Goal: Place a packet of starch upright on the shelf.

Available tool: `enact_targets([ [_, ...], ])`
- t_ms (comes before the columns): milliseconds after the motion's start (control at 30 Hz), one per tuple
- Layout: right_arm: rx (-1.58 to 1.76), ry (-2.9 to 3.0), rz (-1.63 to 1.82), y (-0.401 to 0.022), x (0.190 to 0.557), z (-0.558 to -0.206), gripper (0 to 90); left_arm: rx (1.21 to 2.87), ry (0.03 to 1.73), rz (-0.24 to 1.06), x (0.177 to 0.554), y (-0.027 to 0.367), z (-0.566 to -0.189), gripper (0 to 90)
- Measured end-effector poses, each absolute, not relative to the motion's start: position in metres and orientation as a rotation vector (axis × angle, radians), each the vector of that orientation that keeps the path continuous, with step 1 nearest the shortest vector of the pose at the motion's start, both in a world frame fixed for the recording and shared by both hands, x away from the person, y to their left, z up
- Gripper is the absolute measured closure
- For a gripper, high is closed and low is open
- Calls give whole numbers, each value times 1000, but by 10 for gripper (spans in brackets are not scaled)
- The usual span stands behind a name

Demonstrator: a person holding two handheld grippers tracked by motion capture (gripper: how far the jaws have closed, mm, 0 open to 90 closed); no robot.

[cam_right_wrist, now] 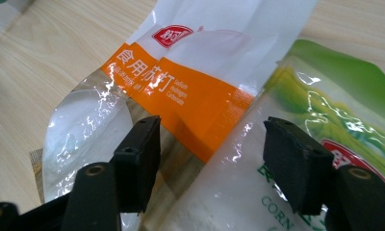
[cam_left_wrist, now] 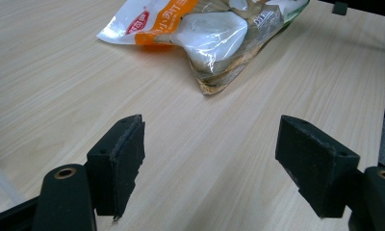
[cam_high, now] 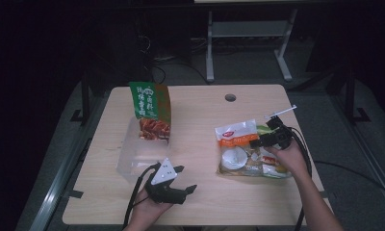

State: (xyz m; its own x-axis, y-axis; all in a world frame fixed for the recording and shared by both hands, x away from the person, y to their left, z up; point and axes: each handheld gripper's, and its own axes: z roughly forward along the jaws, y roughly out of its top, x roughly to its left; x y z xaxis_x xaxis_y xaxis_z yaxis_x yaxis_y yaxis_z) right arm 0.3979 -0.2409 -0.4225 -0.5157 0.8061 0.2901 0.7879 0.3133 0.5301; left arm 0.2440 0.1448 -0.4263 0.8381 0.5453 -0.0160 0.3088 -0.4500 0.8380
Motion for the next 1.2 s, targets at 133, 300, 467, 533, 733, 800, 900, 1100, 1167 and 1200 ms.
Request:
enact_targets([
  [133,1485,2524,1011,-236,400,-425,475,2073,626,314,244,144,-426,254],
  [300,1459,2534,1047,-231,400,-424,651,2074,619,314,244,143,-427,254],
  [467,1469,2554,1096,-231,400,-425,842,2077,618,301,244,140,-427,254],
  [533,1457,2554,1135,-231,398,-423,894,2070,621,292,244,139,-428,254],
  [733,1375,2558,1166,-225,388,-411,900,2065,626,267,246,135,-429,255],
  [800,1345,2549,1197,-224,384,-407,900,2062,626,257,247,132,-429,255],
  [900,1315,2542,1232,-224,377,-400,900,2065,622,248,250,127,-428,255],
  [1100,1226,2521,1321,-226,361,-390,900,2076,614,224,257,115,-427,256],
  [1167,1202,2515,1350,-226,355,-387,900,2075,612,214,260,109,-427,256],
  [1200,1187,2511,1370,-226,351,-386,900,2075,612,211,262,106,-427,256],
])
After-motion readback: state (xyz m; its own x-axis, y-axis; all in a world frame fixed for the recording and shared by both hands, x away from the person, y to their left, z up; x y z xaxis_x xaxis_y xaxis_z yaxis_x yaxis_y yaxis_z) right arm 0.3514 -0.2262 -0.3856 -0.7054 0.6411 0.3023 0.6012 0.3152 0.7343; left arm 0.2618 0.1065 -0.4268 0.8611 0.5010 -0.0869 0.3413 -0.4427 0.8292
